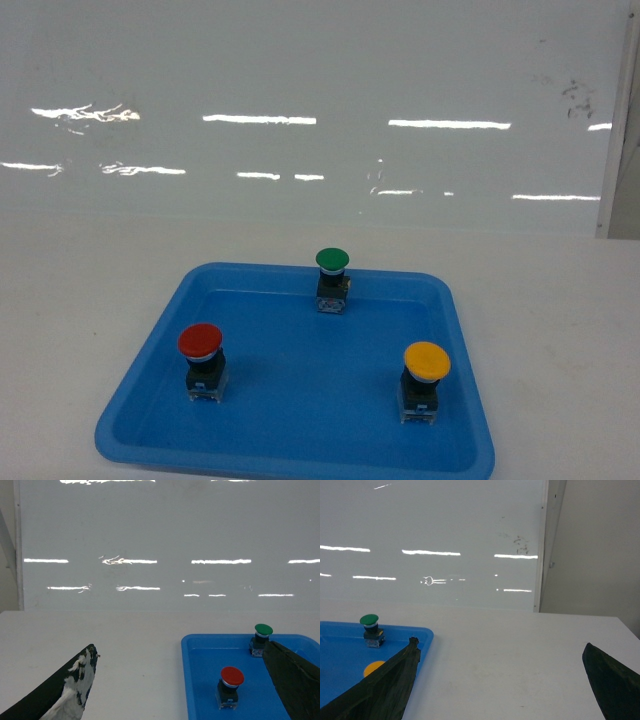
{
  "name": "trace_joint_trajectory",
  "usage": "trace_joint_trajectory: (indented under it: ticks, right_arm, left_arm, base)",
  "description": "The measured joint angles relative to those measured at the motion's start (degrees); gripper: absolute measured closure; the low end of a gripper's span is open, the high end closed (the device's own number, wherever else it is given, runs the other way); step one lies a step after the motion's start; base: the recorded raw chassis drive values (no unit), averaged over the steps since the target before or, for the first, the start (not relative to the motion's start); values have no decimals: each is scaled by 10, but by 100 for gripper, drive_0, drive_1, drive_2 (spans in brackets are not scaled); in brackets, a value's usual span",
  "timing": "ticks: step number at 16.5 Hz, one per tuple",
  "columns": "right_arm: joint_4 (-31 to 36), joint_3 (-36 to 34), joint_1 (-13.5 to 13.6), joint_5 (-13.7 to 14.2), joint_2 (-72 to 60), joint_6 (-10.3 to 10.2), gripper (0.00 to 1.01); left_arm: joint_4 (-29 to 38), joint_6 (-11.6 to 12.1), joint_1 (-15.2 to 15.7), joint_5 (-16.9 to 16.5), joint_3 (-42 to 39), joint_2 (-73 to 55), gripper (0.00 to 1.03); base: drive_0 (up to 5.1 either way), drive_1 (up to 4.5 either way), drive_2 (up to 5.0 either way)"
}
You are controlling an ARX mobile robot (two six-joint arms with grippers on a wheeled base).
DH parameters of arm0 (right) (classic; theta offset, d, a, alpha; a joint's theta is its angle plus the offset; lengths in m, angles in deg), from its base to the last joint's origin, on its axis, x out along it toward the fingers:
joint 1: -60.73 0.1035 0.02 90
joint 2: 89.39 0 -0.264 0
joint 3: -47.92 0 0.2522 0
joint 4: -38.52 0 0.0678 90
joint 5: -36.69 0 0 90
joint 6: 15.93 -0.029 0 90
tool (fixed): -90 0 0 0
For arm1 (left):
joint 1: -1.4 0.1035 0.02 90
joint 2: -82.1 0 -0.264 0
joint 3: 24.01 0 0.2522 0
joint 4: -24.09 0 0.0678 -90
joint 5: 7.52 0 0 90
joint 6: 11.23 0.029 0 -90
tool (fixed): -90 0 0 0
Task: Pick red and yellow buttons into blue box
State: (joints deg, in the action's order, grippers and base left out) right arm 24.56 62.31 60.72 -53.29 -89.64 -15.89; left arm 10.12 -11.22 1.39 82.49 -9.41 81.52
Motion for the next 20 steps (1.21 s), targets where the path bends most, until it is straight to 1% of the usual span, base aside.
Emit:
trace_joint_trajectory:
  ticks: [6,7,8,9,10,11,12,13,14,15,17,18,19,20]
  right_arm:
    - [0,0,0,-1,0,0,3]
    - [11,0,-11,-24,-11,-5,3]
    - [22,1,-16,-26,-24,-6,3]
    - [34,2,-25,-36,-49,-10,3]
    - [56,8,-34,-42,-80,-13,3]
    - [77,21,-39,-47,-115,-17,3]
    - [91,42,-37,-55,-152,-17,3]
    - [110,68,-43,-77,-198,-17,3]
    - [130,93,-54,-97,-247,-15,3]
    - [139,108,-60,-108,-275,-12,3]
    - [178,143,-60,-114,-348,2,3]
    - [200,161,-50,-109,-389,11,3]
    - [209,172,-42,-103,-415,12,3]
    - [225,181,-31,-98,-436,17,3]
  left_arm:
    - [0,0,0,0,0,0,5]
    - [3,0,0,-4,0,-5,5]
    - [14,0,3,-17,1,-20,5]
    - [36,0,8,-29,2,-55,5]
    - [66,1,20,-44,5,-96,5]
    - [86,2,32,-52,15,-131,5]
    - [104,4,43,-62,36,-176,5]
    - [117,5,56,-78,59,-213,5]
    - [131,11,60,-96,81,-249,5]
    - [137,15,61,-102,95,-269,5]
    - [174,23,49,-118,141,-350,5]
    - [184,30,42,-126,165,-400,5]
    - [201,35,41,-130,181,-438,5]
    - [208,36,41,-126,200,-479,5]
  base:
    - [0,0,0]
    - [0,0,0]
    - [0,0,0]
    - [0,0,0]
    - [0,0,0]
    - [0,0,0]
    - [0,0,0]
    - [0,0,0]
    - [0,0,0]
    - [0,0,0]
    - [0,0,0]
    - [0,0,0]
    - [0,0,0]
    - [0,0,0]
